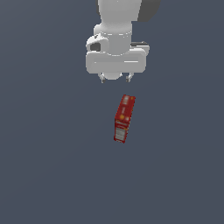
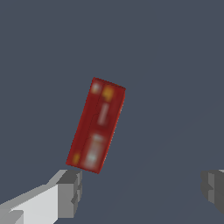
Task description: Pick up the object and move it to a goal position.
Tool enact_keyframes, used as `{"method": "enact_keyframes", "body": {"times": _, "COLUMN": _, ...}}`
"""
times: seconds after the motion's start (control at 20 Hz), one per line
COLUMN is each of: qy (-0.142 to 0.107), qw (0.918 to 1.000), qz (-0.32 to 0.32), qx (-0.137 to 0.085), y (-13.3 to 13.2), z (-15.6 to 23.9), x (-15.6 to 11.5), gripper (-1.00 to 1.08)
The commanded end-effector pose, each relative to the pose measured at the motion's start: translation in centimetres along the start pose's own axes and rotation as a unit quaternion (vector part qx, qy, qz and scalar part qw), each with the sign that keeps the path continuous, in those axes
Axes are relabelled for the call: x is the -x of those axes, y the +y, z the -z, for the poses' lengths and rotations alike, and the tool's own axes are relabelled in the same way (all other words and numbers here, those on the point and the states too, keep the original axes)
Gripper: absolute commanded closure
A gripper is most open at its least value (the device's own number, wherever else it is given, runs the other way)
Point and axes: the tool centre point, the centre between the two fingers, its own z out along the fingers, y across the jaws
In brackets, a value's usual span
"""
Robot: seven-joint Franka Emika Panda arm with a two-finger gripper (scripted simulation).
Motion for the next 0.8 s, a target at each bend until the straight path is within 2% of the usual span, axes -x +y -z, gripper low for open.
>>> {"method": "enact_keyframes", "body": {"times": 0.0, "qy": 0.000, "qw": 1.0000, "qz": 0.000, "qx": 0.000, "y": 0.00, "z": 0.00, "x": 0.00, "gripper": -0.92}}
{"method": "enact_keyframes", "body": {"times": 0.75, "qy": 0.001, "qw": 1.0000, "qz": 0.008, "qx": -0.005, "y": -0.28, "z": -0.94, "x": -0.50, "gripper": -0.92}}
